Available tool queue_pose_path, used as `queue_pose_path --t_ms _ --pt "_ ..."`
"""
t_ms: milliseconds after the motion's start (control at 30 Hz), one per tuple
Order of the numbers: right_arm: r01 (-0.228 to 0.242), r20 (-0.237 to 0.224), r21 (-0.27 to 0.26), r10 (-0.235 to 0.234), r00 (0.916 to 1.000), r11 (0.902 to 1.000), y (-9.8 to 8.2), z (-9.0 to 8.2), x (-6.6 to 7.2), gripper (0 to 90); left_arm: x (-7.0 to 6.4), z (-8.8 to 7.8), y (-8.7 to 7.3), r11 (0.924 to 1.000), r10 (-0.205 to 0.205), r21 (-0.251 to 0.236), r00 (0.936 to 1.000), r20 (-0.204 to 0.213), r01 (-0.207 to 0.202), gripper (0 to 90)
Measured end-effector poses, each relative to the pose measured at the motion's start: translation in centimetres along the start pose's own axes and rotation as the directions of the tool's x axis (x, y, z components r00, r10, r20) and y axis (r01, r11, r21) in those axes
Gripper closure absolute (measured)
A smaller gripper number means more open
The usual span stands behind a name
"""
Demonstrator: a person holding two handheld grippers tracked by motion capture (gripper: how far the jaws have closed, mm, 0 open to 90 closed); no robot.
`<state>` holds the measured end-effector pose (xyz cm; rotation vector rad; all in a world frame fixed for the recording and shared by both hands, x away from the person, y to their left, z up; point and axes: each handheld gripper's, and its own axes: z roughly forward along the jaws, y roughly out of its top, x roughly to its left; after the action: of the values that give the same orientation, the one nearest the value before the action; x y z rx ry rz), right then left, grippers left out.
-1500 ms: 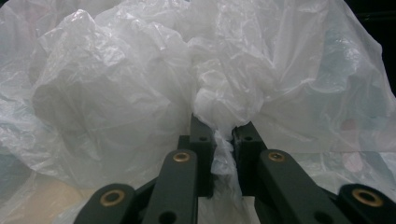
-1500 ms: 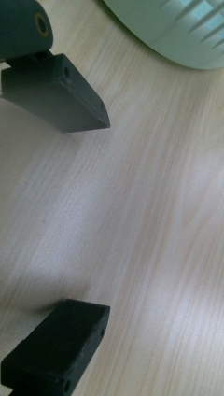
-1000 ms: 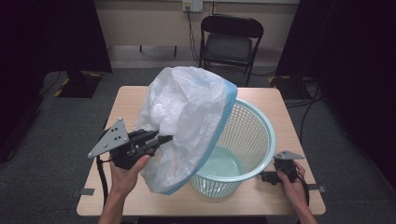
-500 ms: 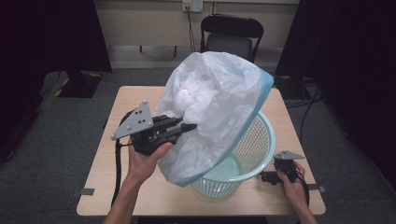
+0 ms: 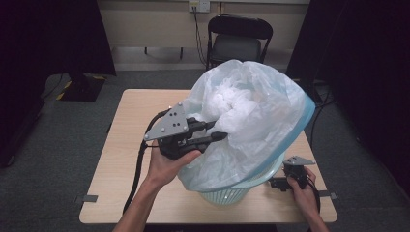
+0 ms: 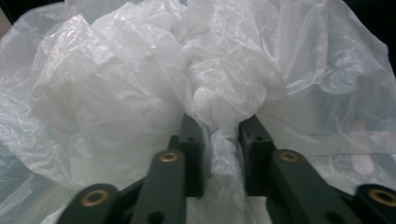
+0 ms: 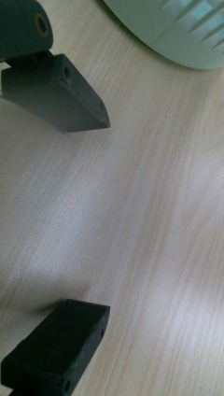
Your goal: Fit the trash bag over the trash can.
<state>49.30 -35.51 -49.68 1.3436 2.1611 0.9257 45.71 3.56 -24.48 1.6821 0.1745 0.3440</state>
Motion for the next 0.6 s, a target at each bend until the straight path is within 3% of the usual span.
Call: queue_pose_path --t_ms 100,267,600 --pt "0.000 0.000 0.001 0.000 1.0000 1.0000 0.00 -0.01 0.00 8.8 -0.16 0.11 0.10 0.9999 0.010 0.011 0.9997 -0.024 -0.010 62.5" --pt "0.000 0.000 0.000 0.000 1.0000 1.0000 0.00 0.00 0.00 8.8 -0.07 0.34 0.11 0.9999 0.003 0.010 0.9996 -0.030 -0.003 54.0" --pt "0.002 -0.002 0.001 -0.002 1.0000 1.0000 0.01 0.00 -0.01 8.8 -0.57 1.04 0.35 0.9999 0.008 0.012 0.9998 -0.018 -0.008 33.9"
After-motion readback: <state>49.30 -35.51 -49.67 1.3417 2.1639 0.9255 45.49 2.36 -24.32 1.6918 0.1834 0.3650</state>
